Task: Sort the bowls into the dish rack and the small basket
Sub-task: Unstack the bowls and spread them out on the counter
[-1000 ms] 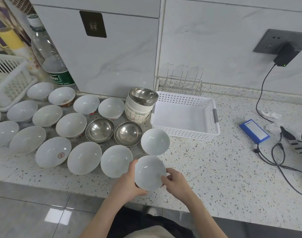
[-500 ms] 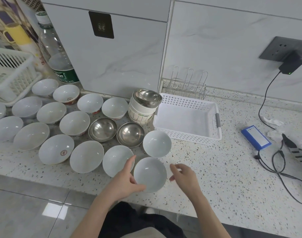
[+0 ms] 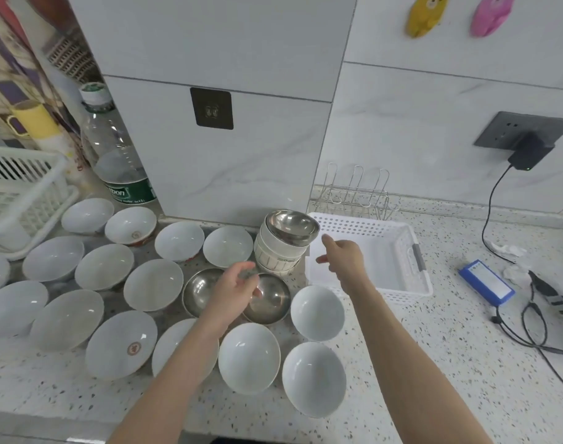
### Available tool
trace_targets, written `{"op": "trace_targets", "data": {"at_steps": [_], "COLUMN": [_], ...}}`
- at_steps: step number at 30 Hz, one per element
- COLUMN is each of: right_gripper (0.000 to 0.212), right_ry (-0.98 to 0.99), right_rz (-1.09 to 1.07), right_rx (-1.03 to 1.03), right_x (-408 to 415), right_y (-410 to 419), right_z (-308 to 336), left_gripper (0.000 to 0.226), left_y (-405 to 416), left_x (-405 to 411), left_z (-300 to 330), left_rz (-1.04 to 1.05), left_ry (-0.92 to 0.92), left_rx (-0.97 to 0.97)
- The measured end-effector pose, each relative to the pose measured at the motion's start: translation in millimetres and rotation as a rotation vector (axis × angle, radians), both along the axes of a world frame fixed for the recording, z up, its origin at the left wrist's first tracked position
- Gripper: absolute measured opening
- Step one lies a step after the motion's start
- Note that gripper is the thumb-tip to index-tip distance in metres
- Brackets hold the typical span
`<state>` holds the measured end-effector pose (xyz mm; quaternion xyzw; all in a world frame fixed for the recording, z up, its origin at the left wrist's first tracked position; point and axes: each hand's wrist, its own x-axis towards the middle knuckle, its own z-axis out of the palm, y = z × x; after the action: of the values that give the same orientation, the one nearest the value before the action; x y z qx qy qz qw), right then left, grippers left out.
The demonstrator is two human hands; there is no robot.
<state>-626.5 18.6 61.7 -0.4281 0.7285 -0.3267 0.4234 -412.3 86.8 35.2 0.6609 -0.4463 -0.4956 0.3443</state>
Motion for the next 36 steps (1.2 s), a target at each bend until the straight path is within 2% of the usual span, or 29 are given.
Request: {"op": "trace_targets", "data": {"at_steps": [3, 7, 11, 16, 21, 27, 30, 34, 36], "right_gripper": [0.041, 0.027, 0.025, 0.023, 0.020, 0.022, 0.023, 0.023, 0.030], "right_ry": [0.009, -0.006, -0.014, 0.000, -0.062, -0.043, -0.064, -0.027, 0.001], "right_rz": [-0.074, -0.130, -0.179, -0.250, -0.170, -0.060, 0.014, -0.171, -0.201], "right_rx": [0.027, 0.016, -0.019, -0.192, -0.271, -0.251, -0.201, -0.117, 0.018], "right_x": [19.8, 37.0, 40.7, 42.9, 61.6, 75.2, 75.5, 57.0, 47.8], "right_y": [-18.2, -26.9, -25.6, -6.1, 6.4, 4.8, 0.8, -8.6, -14.3], "right_z": [-0.3, -3.1, -0.5, 4.9, 18.4, 23.3, 21.7, 8.0, -0.3], "left_gripper": [0.024, 0.020, 0.020, 0.020, 0.025, 0.030, 0.025, 0.017, 0.016], "left_y": [-12.4, -22.5, -30.7, -45.5, -55.8, -58.4, -60.4, -60.5, -60.2], "left_x": [-1.7, -9.6, -6.2, 2.7, 5.7, 14.3, 22.6, 39.3, 48.0], "left_z": [4.5, 8.9, 14.0, 26.3, 43.9, 44.7, 39.0, 29.7, 24.5], "left_rz": [0.003, -0.021, -0.018, 0.035, 0.036, 0.082, 0.092, 0.121, 0.150], "left_ry": [0.058, 0.106, 0.228, 0.357, 0.420, 0.449, 0.436, 0.460, 0.466], "left_rx": [0.025, 0.047, 0.095, 0.093, 0.085, 0.042, 0.039, 0.055, 0.085]}}
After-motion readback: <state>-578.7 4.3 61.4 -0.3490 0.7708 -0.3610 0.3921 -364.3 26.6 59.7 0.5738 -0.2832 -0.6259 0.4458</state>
